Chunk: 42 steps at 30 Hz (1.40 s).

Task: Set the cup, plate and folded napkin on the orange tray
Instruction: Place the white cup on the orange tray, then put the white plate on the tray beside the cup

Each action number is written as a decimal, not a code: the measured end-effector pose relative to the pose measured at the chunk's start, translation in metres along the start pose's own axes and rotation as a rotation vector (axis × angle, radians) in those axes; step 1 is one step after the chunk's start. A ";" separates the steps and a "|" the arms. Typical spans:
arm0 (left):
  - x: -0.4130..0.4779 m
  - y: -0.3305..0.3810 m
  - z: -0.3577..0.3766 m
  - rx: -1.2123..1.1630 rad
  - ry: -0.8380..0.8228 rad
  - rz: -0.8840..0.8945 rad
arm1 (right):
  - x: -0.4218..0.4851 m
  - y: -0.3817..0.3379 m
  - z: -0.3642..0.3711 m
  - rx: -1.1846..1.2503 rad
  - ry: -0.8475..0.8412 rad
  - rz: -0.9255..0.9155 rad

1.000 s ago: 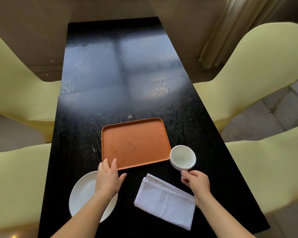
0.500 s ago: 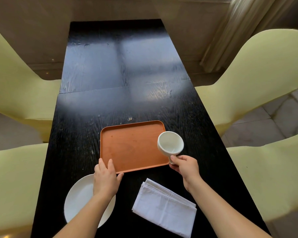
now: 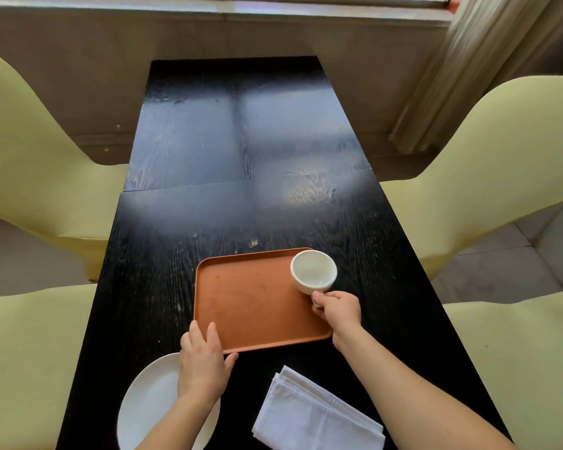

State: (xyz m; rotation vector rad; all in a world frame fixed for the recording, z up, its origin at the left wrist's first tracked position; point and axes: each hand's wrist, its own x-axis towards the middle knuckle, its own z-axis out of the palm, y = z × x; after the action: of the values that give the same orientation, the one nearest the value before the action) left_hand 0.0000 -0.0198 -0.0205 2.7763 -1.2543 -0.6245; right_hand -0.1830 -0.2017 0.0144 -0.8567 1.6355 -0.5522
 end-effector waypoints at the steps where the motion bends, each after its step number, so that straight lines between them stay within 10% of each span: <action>1: 0.000 0.000 0.001 -0.001 0.002 0.002 | 0.002 0.000 0.002 0.003 0.002 0.003; 27: -0.001 -0.006 -0.002 -0.101 -0.032 0.018 | -0.010 0.017 0.005 -0.084 -0.124 -0.068; 42: -0.072 -0.130 -0.016 -0.093 0.103 -0.223 | -0.108 0.064 0.058 -0.629 -0.453 -0.175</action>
State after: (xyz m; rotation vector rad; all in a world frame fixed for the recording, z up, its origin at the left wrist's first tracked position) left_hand 0.0561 0.1176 -0.0054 2.8512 -0.8812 -0.5268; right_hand -0.1332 -0.0728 0.0200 -1.4746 1.3213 0.0672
